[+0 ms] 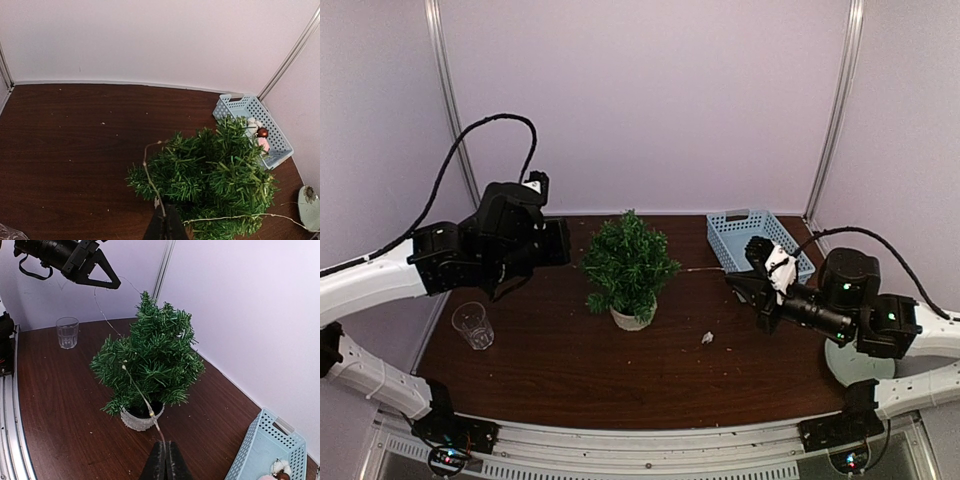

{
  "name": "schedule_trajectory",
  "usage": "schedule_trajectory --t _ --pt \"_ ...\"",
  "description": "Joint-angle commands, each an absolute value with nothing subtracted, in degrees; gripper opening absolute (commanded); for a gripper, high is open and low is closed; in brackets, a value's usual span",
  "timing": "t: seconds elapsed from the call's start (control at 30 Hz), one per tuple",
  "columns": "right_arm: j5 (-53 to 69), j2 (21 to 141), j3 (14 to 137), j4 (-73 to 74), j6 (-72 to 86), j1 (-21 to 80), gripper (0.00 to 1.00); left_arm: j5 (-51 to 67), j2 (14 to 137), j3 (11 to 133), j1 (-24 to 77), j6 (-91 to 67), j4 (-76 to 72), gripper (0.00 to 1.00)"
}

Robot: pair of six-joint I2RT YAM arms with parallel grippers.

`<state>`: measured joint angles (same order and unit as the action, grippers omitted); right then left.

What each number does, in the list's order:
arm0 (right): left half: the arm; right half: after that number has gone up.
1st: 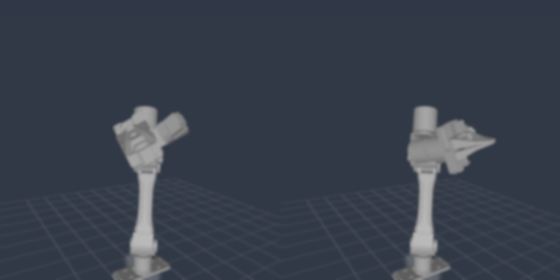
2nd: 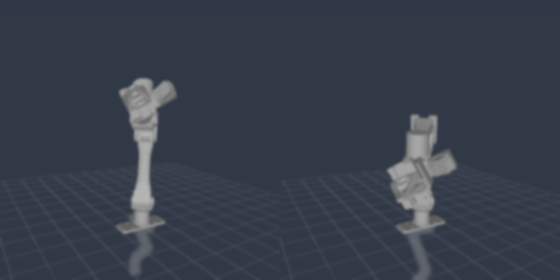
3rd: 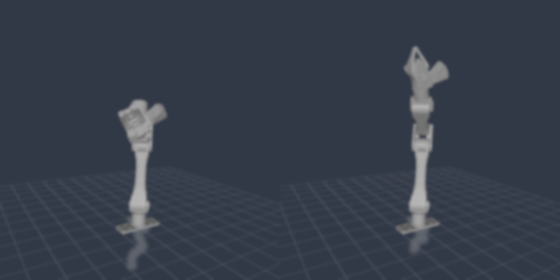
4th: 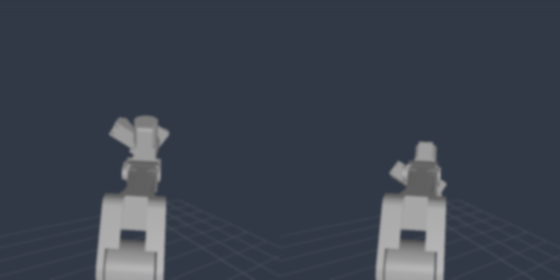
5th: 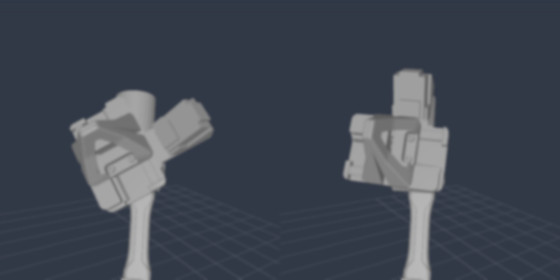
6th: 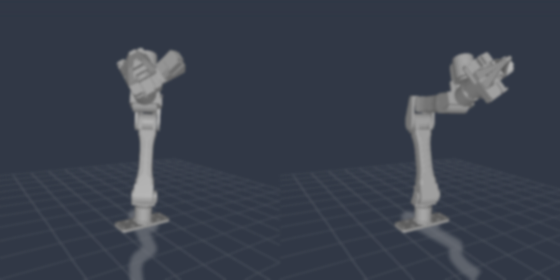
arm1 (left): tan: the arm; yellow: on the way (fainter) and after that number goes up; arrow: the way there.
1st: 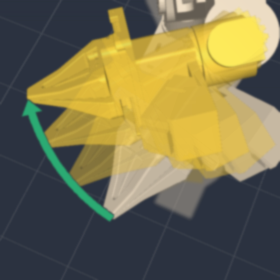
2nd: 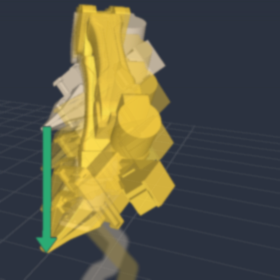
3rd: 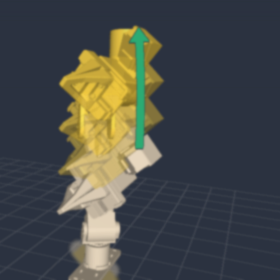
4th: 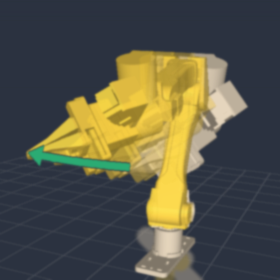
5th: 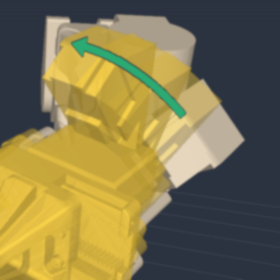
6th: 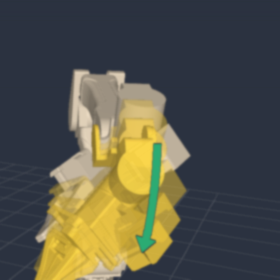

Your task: Decorate the small christmas tree

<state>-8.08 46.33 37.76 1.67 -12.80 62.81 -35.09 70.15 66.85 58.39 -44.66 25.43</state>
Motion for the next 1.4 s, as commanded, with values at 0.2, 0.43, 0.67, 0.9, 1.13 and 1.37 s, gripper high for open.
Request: schedule_trajectory --t 0.2,0.43,0.67,0.9,1.13,1.37 --pt "-12.5 41.8 35.6 0.9 -11.4 61.1 0.00 -25.6 74.1 69.0 57.2 -41.8 21.6 0.00" --pt "-17.0 39.6 35.6 1.1 -12.5 59.8 0.00 -21.9 77.3 70.2 56.5 -42.2 21.6 0.00" --pt "-21.9 37.6 35.5 0.9 -12.7 57.4 0.00 -18.4 76.1 68.9 55.1 -42.7 19.5 0.00" --pt "-24.8 42.7 37.6 -1.6 -13.9 53.4 0.00 -14.8 77.1 69.1 54.6 -41.9 18.2 0.01" --pt "-22.2 52.1 41.2 -3.2 -13.7 47.4 0.00 -15.4 74.2 68.8 54.1 -41.0 20.9 0.36" --pt "-19.4 56.4 42.7 -4.1 -14.4 42.9 0.00 -14.1 69.6 66.6 52.8 -39.5 22.4 0.66"
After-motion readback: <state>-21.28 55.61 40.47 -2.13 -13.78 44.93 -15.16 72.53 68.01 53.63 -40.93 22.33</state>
